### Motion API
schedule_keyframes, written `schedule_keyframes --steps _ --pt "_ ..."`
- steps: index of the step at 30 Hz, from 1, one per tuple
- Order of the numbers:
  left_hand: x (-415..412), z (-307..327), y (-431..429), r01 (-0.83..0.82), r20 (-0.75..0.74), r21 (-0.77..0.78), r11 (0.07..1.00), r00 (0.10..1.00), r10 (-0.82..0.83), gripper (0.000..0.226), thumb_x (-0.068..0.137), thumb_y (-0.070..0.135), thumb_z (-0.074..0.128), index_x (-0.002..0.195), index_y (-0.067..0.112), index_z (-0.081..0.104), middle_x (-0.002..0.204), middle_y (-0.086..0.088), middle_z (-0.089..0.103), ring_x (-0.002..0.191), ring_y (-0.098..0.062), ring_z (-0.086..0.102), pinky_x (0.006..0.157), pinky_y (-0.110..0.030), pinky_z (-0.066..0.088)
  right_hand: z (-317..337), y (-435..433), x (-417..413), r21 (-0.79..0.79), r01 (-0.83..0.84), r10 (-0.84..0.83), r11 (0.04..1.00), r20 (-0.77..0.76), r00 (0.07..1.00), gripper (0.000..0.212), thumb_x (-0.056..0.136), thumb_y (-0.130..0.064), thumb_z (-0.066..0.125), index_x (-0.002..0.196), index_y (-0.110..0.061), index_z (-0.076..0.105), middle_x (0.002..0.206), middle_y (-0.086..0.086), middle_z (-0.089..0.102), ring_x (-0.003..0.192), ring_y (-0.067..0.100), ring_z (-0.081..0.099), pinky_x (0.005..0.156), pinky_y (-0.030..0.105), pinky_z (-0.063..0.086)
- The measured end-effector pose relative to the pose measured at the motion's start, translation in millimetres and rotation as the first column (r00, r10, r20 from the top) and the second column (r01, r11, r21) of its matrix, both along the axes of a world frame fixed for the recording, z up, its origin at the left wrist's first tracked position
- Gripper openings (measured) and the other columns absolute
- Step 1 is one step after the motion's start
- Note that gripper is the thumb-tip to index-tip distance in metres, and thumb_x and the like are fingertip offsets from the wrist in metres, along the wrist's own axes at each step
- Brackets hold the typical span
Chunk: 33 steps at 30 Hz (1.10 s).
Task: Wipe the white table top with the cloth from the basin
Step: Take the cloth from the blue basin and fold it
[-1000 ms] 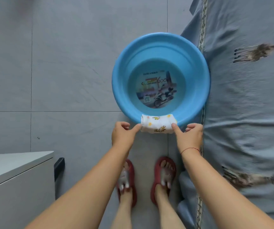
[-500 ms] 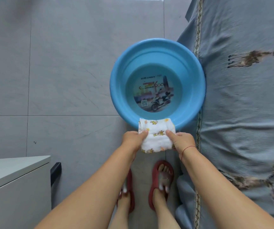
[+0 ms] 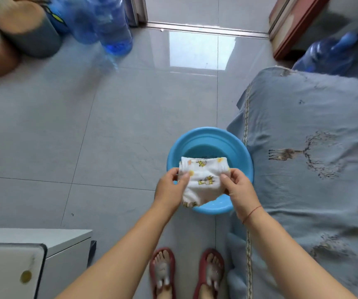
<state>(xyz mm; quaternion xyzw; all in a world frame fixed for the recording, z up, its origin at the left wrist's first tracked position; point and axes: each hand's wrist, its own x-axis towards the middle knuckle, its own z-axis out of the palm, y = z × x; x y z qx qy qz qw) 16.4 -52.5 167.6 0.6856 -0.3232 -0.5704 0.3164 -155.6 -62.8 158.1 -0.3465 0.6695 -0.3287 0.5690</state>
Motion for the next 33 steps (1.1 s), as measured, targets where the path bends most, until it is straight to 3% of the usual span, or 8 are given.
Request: schedule_keyframes --steps 4,9,13,17,22,25,28,33 --pt "34.2 73.1 -0.3 -0.078 -0.095 -0.122 0.99 0.993 0.066 0.009 0.094 0.012 0.056 0.098 0.016 0.064 0.095 -0.007 0.072 0.086 -0.021 0.067 0.079 -0.037 0.054 72.7 -14.0 34.2 -0.131 -0.093 0.1 0.987 0.045 0.994 0.021 0.094 -0.003 0.047 0.092 -0.022 0.056 0.079 -0.01 0.067 0.068 -0.001 0.062 0.053 0.016 0.049" --pt "82.7 157.9 22.4 -0.17 -0.161 -0.229 0.959 0.978 0.134 0.013 0.096 0.01 0.053 0.104 0.013 0.062 0.097 -0.008 0.072 0.088 -0.019 0.068 0.077 -0.032 0.055 163.4 -9.8 86.7 -0.283 -0.194 0.22 0.939 0.062 0.974 0.027 0.095 -0.003 0.044 0.093 -0.027 0.055 0.078 -0.001 0.065 0.068 0.012 0.056 0.06 0.031 0.047" --pt "122.2 211.6 52.5 -0.233 -0.141 -0.323 0.918 0.97 0.197 0.014 0.097 0.016 0.053 0.105 0.022 0.063 0.1 -0.004 0.073 0.097 -0.025 0.068 0.085 -0.041 0.055 221.5 4.4 131.5 -0.37 -0.258 0.299 0.893 0.057 0.953 0.027 0.096 -0.004 0.044 0.092 -0.028 0.055 0.072 -0.006 0.063 0.061 0.005 0.053 0.052 0.023 0.045" --pt "154.4 255.2 89.1 -0.311 -0.128 -0.403 0.861 0.95 0.284 0.016 0.098 0.017 0.051 0.107 0.024 0.063 0.099 0.001 0.073 0.093 -0.016 0.069 0.071 -0.021 0.054 272.7 21.6 172.4 -0.436 -0.364 0.423 0.823 0.044 0.905 0.022 0.096 -0.001 0.042 0.093 -0.021 0.051 0.072 0.002 0.06 0.06 0.013 0.051 0.05 0.031 0.043" --pt "172.0 301.8 153.1 -0.428 -0.078 -0.484 0.764 0.89 0.449 0.013 0.097 0.024 0.051 0.103 0.029 0.062 0.097 0.003 0.073 0.088 -0.015 0.068 0.064 -0.021 0.051 328.0 59.9 206.1 -0.493 -0.526 0.618 0.693 0.03 0.785 0.014 0.097 -0.001 0.038 0.102 -0.01 0.048 0.081 0.01 0.061 0.067 0.025 0.054 0.05 0.036 0.044" --pt "172.6 323.2 198.8 -0.494 -0.054 -0.518 0.698 0.833 0.55 0.012 0.097 0.029 0.052 0.1 0.033 0.062 0.095 0.004 0.072 0.085 -0.014 0.067 0.064 -0.023 0.051 349.5 91.5 217.5 -0.514 -0.602 0.714 0.611 0.03 0.699 0.013 0.098 0.0 0.037 0.104 -0.006 0.047 0.079 0.008 0.059 0.062 0.021 0.051 0.042 0.028 0.042" --pt "171.7 336.6 258.7 -0.563 -0.037 -0.542 0.624 0.758 0.651 0.011 0.096 0.032 0.051 0.099 0.034 0.062 0.093 0.007 0.072 0.078 -0.007 0.064 0.057 -0.014 0.045 365.0 137.4 228.2 -0.519 -0.683 0.807 0.515 0.023 0.59 0.014 0.097 0.0 0.036 0.102 -0.007 0.046 0.077 0.007 0.058 0.054 0.013 0.05 0.039 0.026 0.041" --pt "169.6 347.9 353.8 -0.64 0.002 -0.539 0.548 0.649 0.761 0.012 0.097 0.035 0.051 0.097 0.029 0.061 0.093 -0.006 0.069 0.08 -0.021 0.061 0.066 -0.032 0.046 369.3 212.5 249.6 -0.506 -0.769 0.896 0.391 0.016 0.444 0.018 0.097 0.001 0.036 0.099 -0.013 0.047 0.076 0.006 0.059 0.054 0.01 0.05 0.039 0.024 0.04"
